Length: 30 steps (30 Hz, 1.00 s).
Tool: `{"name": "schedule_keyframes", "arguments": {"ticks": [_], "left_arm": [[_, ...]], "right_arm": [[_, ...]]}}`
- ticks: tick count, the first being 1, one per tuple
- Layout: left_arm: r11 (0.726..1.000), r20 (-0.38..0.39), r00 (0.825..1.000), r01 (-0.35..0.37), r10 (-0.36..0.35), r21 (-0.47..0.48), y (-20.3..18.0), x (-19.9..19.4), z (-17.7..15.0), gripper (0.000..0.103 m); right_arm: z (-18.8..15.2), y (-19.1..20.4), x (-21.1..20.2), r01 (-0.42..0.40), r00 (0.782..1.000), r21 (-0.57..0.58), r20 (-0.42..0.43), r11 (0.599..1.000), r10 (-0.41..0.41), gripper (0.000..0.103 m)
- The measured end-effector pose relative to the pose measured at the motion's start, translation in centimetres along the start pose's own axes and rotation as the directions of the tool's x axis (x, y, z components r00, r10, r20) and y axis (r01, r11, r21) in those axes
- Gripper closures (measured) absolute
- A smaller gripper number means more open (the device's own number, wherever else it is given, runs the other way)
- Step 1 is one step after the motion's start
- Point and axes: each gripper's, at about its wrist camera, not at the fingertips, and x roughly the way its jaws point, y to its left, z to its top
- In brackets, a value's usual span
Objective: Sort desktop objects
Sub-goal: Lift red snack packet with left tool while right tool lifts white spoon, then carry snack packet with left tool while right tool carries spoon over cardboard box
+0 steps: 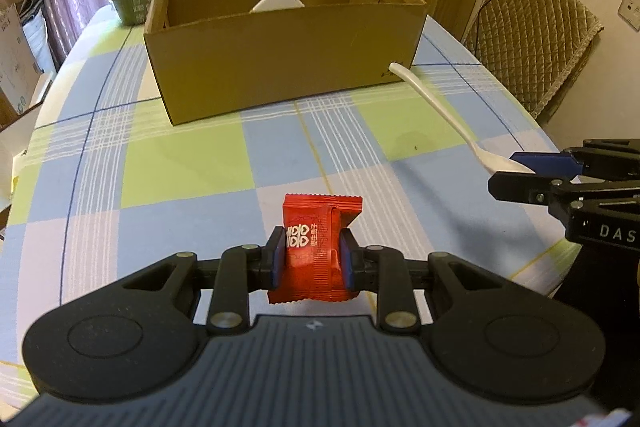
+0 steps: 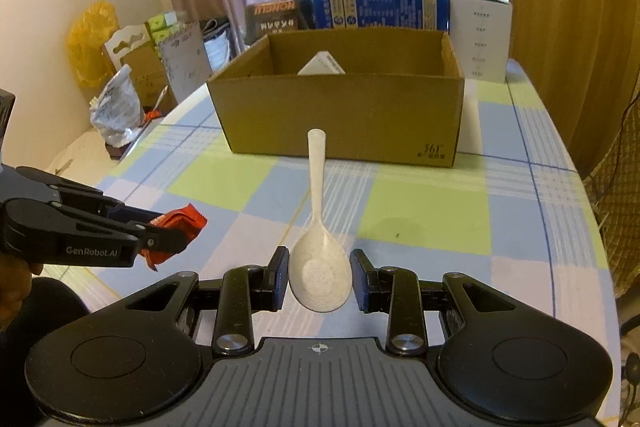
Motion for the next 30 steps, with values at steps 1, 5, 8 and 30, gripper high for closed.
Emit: {"name": "schedule_keyframes", "arguments": {"ticks": [1,5,8,30], "left_arm": [[1.0,0.003,1.0,0.001,-0.001,0.0,-0.1,-0.2,0.0,0.08],[1.0,0.013,1.0,-0.002,0.002,-0.001,-0.3,-0.8,0.1,0.08],[1.0,0.02,1.0,0.001,-0.001,-0.002,-0.5,-1.1,0.1,0.08],[1.0,0.033,0.999,0.009,-0.009,0.002,-1.0,-1.8,0.8,0.081]], "right_arm": [[0.0,0.1,-0.2,0.0,1.0,0.0,0.005,1.0,0.0,0.073],[0.1,0.4,-1.1,-0.001,1.0,-0.001,0.019,1.0,0.001,0.073],[0.1,0.4,-1.4,-0.001,1.0,0.001,0.027,1.0,0.001,0.073],[-0.3,0.0,-2.4,0.015,0.999,0.03,0.043,0.999,-0.016,0.073]]}}
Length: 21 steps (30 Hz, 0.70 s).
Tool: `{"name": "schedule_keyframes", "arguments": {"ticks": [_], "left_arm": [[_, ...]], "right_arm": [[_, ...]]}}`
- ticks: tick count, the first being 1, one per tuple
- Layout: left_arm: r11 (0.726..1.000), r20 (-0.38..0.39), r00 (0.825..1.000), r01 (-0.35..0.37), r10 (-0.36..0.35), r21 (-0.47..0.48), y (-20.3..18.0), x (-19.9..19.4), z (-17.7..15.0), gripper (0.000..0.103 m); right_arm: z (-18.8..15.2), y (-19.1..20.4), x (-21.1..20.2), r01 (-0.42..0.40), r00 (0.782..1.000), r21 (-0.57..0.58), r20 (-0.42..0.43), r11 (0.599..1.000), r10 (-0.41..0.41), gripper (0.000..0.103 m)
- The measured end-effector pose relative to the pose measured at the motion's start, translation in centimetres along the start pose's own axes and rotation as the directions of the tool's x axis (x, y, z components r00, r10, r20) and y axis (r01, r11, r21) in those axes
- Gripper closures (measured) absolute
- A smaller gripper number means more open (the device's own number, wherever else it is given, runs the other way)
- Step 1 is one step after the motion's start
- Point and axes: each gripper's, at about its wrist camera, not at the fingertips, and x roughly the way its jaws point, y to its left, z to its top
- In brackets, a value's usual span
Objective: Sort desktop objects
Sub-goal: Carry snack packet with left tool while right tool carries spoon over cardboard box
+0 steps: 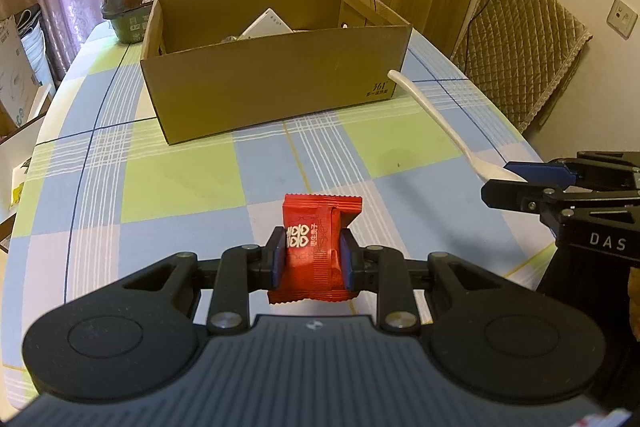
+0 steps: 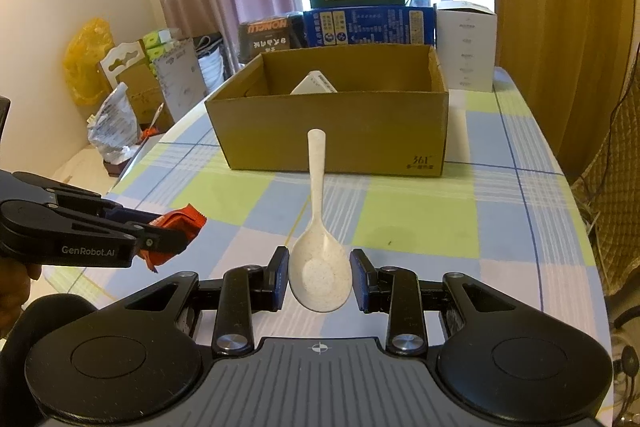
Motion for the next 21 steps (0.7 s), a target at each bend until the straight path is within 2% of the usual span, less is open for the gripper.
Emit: {"name": "schedule_keyframes", "arguments": {"ticks": [7,12,21], "left_arm": [[1.0,0.014,1.0,0.006,-0.006,0.004,-0.1,-0.3,0.9,0.081],[1.0,0.033,0.999,0.002,-0.003,0.012,0.4,-0.6,2.3,0.081],[0.999,0.087,0.996,-0.017,0.013,0.041,2.2,-1.2,7.4,0.081]], "right_arm": [[1.3,-0.7,-0.6,0.012,1.0,0.018,0.028,1.0,-0.012,0.073],[3.4,-1.6,-1.1,0.027,0.998,0.029,0.059,0.999,-0.029,0.073],[8.7,-3.6,-0.9,0.05,0.992,0.022,0.112,0.999,-0.052,0.073]]}}
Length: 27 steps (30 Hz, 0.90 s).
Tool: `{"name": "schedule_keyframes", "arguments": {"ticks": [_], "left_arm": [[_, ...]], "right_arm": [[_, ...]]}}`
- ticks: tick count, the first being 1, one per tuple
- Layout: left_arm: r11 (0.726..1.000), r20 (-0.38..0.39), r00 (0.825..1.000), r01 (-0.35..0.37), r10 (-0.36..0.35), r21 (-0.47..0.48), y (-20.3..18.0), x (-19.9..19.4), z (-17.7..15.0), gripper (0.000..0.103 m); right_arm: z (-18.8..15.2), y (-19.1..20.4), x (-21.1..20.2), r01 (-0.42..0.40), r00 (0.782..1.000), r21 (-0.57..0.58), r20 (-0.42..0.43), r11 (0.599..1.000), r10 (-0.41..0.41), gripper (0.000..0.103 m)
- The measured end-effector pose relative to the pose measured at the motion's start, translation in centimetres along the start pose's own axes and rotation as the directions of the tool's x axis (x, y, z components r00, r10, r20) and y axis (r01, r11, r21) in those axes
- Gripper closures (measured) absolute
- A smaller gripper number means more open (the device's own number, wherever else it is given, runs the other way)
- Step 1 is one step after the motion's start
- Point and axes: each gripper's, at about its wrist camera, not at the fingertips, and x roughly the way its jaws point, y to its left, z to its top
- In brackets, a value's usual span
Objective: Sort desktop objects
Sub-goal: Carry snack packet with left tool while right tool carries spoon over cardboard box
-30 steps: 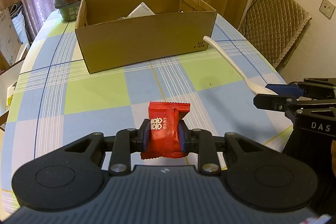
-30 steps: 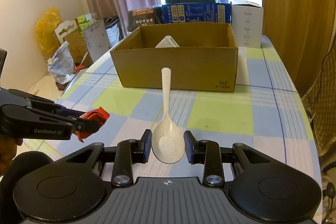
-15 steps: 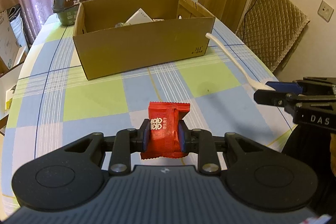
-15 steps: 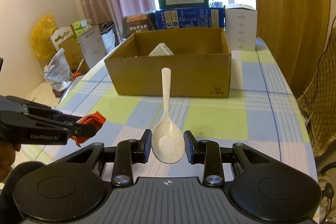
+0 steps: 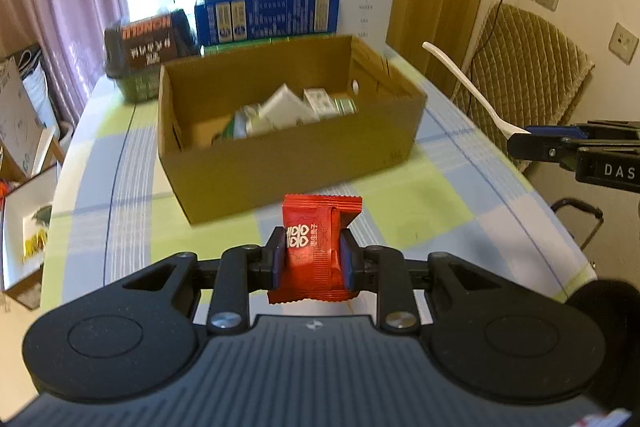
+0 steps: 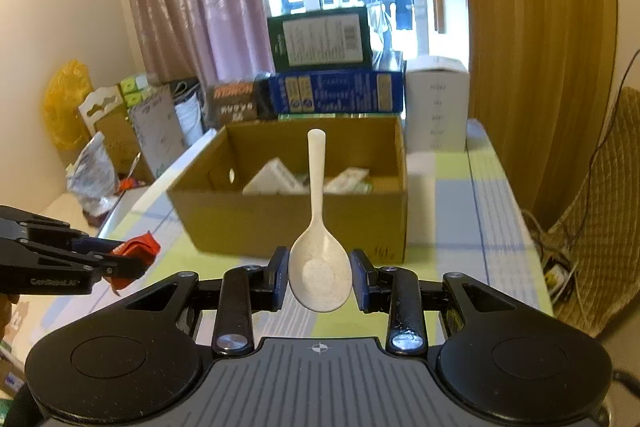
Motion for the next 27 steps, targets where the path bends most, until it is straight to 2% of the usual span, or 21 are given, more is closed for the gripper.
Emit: {"name": "schedule_keyframes", "arguments": {"ticks": [7,15,27], "left_arm": [[1.0,0.031,0.999,-0.008,0.008,0.023,1.6,0.9,4.4,0.081],[0.999,0.024,0.999,-0.022,0.021,0.037,3.6,2.8,8.0,0.081],[0.999,-0.016,0.999,-0.037,0.038,0.033,5.7,6.4,9.8,0.081]], "right_arm": [[3.6,-0.8,2.1,0.0,1.0,-0.04,0.003,0.999,0.0,0.073],[7.0,-1.3,5.4,-0.002,1.0,-0.064,-0.018,0.998,0.001,0.073],[9.2,-0.9,9.3,-0.025,0.999,-0.082,-0.048,0.996,0.021,0.073]]}}
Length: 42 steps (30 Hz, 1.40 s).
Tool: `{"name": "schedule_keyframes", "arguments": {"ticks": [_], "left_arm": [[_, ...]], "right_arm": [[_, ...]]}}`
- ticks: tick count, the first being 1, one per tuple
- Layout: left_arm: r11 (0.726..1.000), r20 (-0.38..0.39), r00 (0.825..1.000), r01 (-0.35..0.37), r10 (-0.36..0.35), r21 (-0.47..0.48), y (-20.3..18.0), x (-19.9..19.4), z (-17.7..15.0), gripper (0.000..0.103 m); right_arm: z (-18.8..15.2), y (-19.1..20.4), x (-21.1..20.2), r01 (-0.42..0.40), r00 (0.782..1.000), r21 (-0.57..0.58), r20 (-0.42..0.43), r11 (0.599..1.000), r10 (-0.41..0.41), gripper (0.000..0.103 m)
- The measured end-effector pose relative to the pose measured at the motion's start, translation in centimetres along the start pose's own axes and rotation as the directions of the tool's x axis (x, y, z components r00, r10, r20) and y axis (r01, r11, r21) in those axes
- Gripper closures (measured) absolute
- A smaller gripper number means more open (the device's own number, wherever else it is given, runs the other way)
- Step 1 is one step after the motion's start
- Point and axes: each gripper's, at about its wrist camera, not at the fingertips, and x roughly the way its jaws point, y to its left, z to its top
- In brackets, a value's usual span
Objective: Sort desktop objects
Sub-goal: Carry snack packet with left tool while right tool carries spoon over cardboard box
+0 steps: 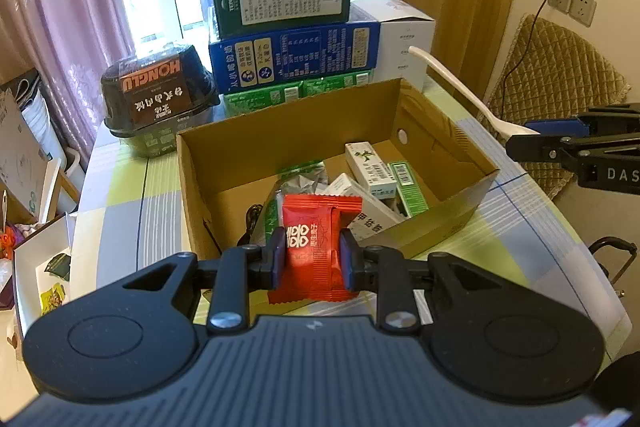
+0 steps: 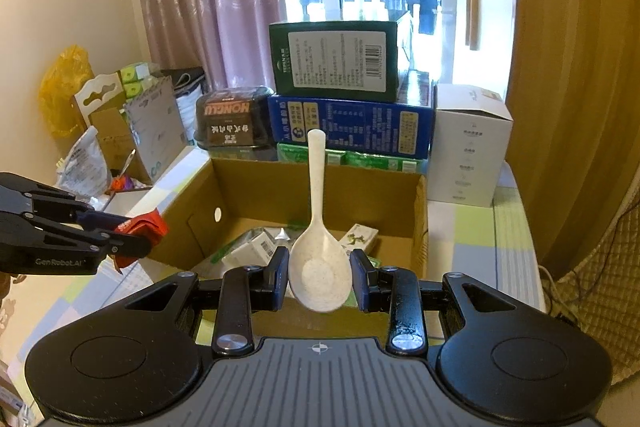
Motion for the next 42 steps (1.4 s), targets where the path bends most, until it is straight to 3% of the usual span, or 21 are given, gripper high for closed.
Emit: {"name": "schedule_keyframes", "arguments": {"ticks": [42], "left_arm": [[0.999,-0.067,0.997,-0.032,0.031,-0.027,4.4,7.0,1.4,0.081]], "right_arm": [[1.4,-0.1,6.9,-0.009,0.998,-0.027,-0.066,1.0,0.007,0.073]]}}
